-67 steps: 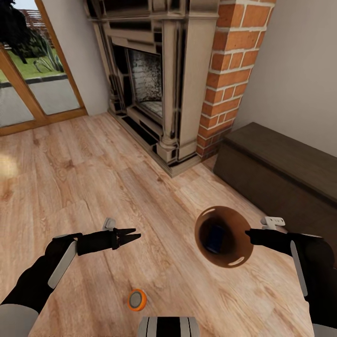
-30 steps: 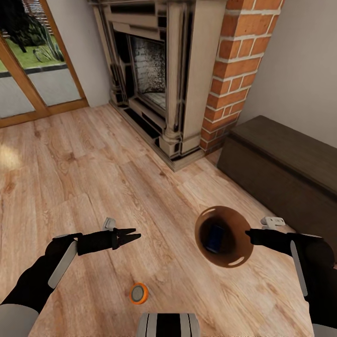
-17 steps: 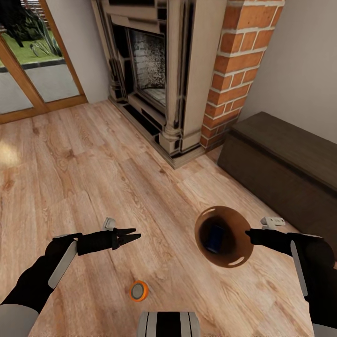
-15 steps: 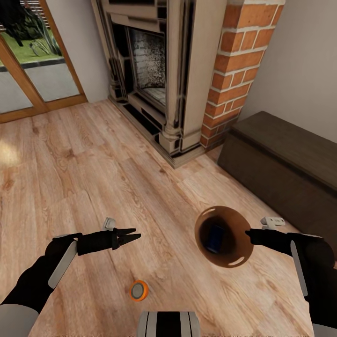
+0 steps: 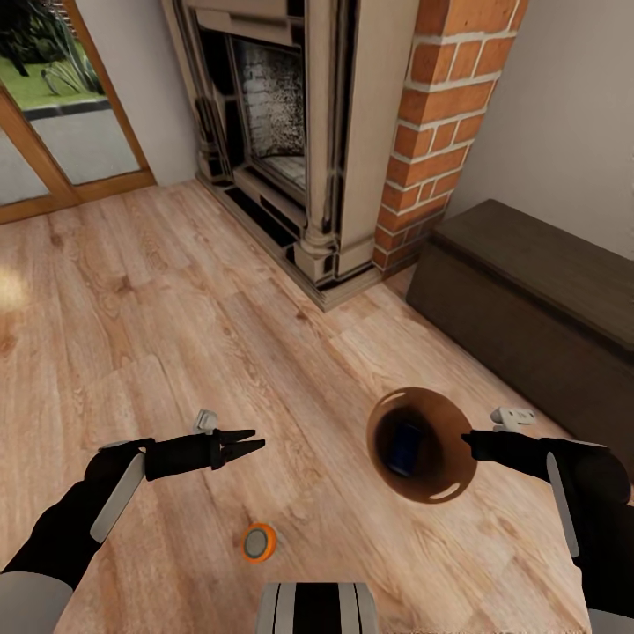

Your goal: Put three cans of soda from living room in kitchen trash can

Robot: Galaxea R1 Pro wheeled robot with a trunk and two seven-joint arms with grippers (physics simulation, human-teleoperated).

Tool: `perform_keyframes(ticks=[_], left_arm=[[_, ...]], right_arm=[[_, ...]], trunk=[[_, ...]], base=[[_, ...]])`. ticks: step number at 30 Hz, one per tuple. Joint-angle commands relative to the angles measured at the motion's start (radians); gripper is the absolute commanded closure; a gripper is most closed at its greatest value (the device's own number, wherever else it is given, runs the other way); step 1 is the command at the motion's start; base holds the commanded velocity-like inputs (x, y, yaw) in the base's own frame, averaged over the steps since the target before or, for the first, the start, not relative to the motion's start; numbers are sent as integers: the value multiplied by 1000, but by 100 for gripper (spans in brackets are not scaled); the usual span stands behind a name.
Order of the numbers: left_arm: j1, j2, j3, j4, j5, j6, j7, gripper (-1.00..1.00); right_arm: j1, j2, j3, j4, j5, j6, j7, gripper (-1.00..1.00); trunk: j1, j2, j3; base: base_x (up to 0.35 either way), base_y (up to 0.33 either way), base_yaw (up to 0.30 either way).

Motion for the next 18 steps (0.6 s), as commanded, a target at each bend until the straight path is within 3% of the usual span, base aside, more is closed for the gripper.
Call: perform_keyframes(ticks=[1, 18], left_arm=[[0, 0, 0, 0, 0, 0, 0, -100], [0, 1, 0, 0, 2, 1, 2, -100]], right_arm=[[0, 0, 0, 0, -26, 6, 5, 100], [0, -1, 0, 0, -26, 6, 4, 100]], trunk=[[0, 0, -2], [0, 0, -11]], base=[[0, 0, -91], [0, 0, -34]])
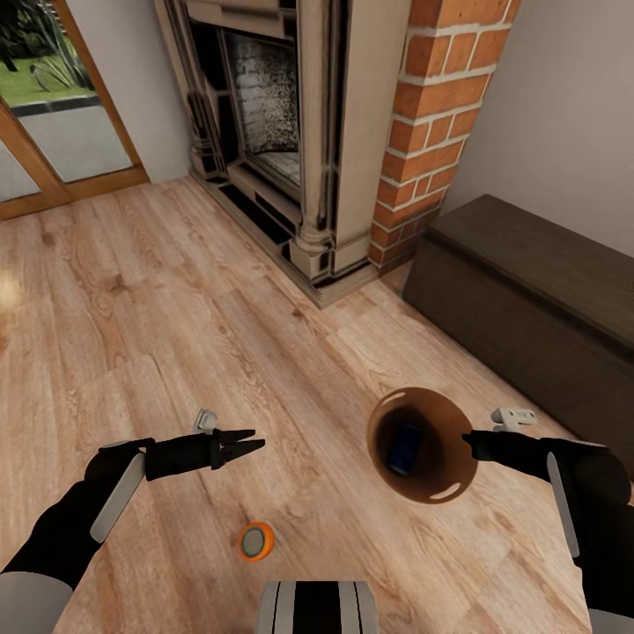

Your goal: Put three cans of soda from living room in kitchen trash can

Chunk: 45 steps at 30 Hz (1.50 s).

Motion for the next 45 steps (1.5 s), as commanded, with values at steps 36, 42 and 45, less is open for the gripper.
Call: perform_keyframes(ticks=[36, 42, 45], left_arm=[[5, -178, -14, 218, -139, 264, 1081, -100], [5, -222, -94, 262, -132, 259, 1087, -100], [5, -248, -105, 302, -132, 257, 1083, -100]], right_arm=[[0, 0, 10, 0, -27, 6, 11, 100], [0, 0, 11, 0, -27, 6, 13, 100], [0, -1, 11, 0, -27, 6, 13, 100]], trunk=[[0, 0, 0], [0, 0, 0], [0, 0, 0]], base=[[0, 0, 0], [0, 0, 0], [0, 0, 0]])
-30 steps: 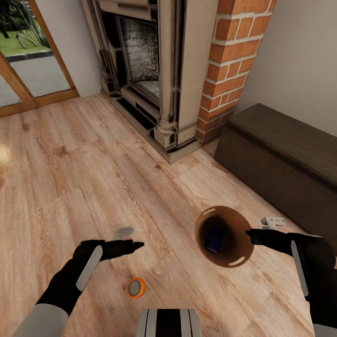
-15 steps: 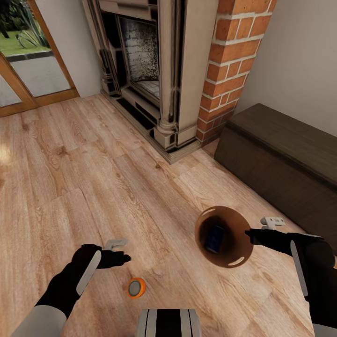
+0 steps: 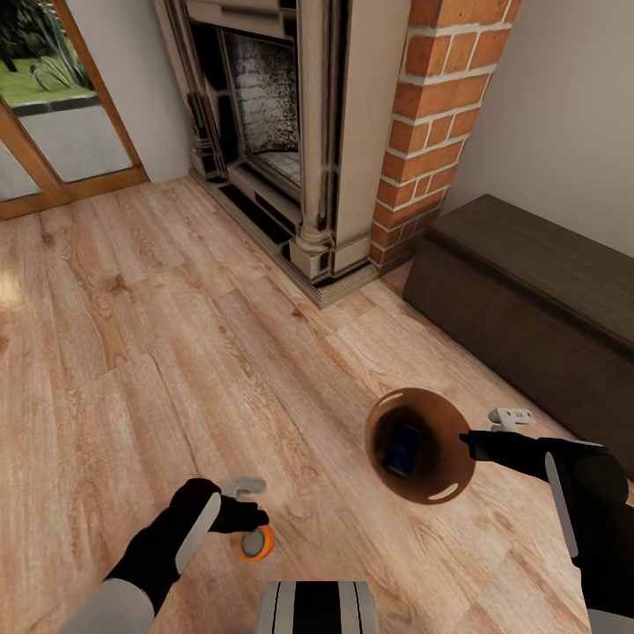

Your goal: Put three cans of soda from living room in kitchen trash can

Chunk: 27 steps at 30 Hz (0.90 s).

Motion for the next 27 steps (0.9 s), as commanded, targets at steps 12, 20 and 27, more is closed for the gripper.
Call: perform_keyframes(ticks=[12, 20, 27], left_arm=[[0, -11, -3, 70, -10, -60, 6, -100], [0, -16, -7, 83, -9, -82, 9, -100], [-1, -56, -7, 196, -13, -147, 19, -100]], right_arm=[[0, 1, 0, 0, -24, 6, 7, 100], [0, 1, 7, 0, -24, 6, 8, 100], [0, 2, 19, 0, -24, 6, 8, 100]], trunk=[[0, 0, 0], [0, 0, 0], [0, 0, 0]], base=[[0, 0, 0], [0, 0, 0], [0, 0, 0]])
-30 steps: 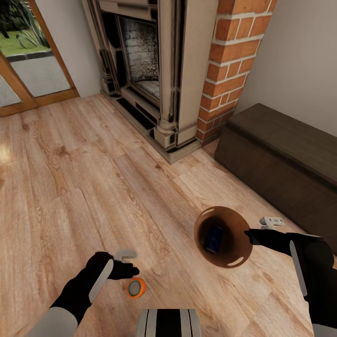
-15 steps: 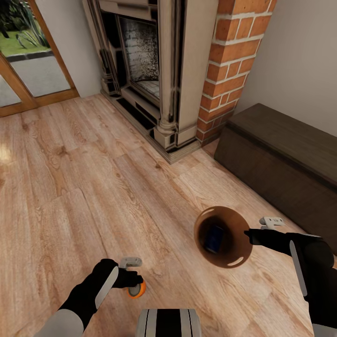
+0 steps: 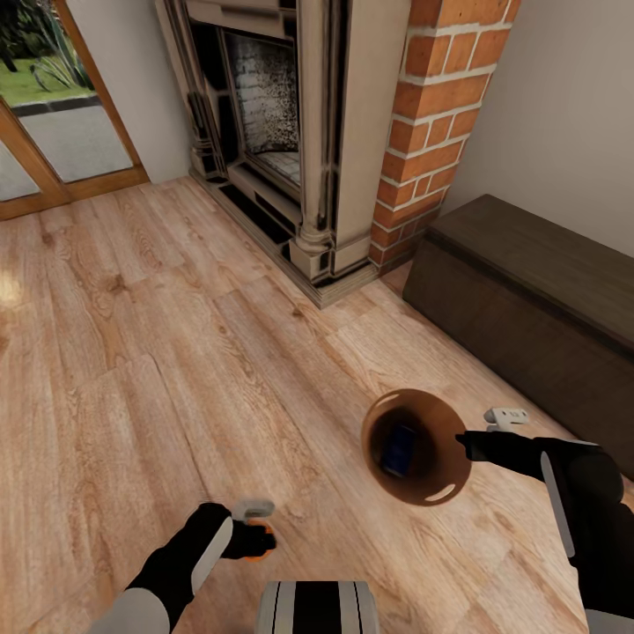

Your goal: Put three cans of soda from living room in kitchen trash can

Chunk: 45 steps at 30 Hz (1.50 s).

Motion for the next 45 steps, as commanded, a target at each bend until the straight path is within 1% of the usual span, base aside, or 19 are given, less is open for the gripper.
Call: perform_keyframes(ticks=[1, 5, 12, 13, 16, 19, 22, 29, 33, 34, 38, 42, 45], left_arm=[[0, -8, 0, 16, 0, -15, 16, -100], [-1, -17, 0, 29, 0, -28, 35, -100], [-1, -19, 0, 21, -4, -31, 39, -100], [-1, -20, 0, 20, -11, -31, 40, -100], [-1, -31, 0, 15, -51, -34, 41, -100], [-2, -41, 0, 16, -88, -52, 41, -100], [-2, -45, 0, 22, -108, -71, 41, -100], [-2, -46, 0, 33, -114, -85, 46, -100], [-2, -47, 1, 39, -114, -89, 119, -100], [-2, -47, 0, 40, -114, -89, 129, -100], [-2, -49, 0, 46, -114, -106, 139, -100], [-2, -58, 0, 86, -115, -140, 142, -100], [-2, -64, 0, 95, -115, -145, 143, -100]], right_arm=[[0, 0, 1, 0, -24, 6, 5, 100], [0, 1, 1, 0, -24, 6, 5, 100], [0, 1, 1, 0, -24, 6, 5, 100], [0, 1, 2, 0, -24, 6, 5, 100], [0, 1, 12, 0, -24, 6, 5, 100], [0, 2, 26, 0, -24, 6, 5, 100], [0, 4, 32, 0, -24, 6, 5, 100], [0, 4, 37, 0, -24, 6, 5, 100], [0, 3, 38, 0, -24, 6, 5, 100], [0, 3, 38, 0, -24, 6, 5, 100], [0, 3, 38, 0, -24, 6, 5, 100], [0, 3, 38, 0, -24, 6, 5, 100], [0, 4, 39, 0, -24, 6, 5, 100]], trunk=[[0, 0, 0], [0, 0, 0], [0, 0, 0], [0, 0, 0], [0, 0, 0], [0, 0, 0], [0, 0, 0], [0, 0, 0], [0, 0, 0], [0, 0, 0], [0, 0, 0], [0, 0, 0], [0, 0, 0]], base=[[0, 0, 0], [0, 0, 0], [0, 0, 0], [0, 0, 0], [0, 0, 0], [0, 0, 0], [0, 0, 0], [0, 0, 0], [0, 0, 0], [0, 0, 0], [0, 0, 0], [0, 0, 0], [0, 0, 0]])
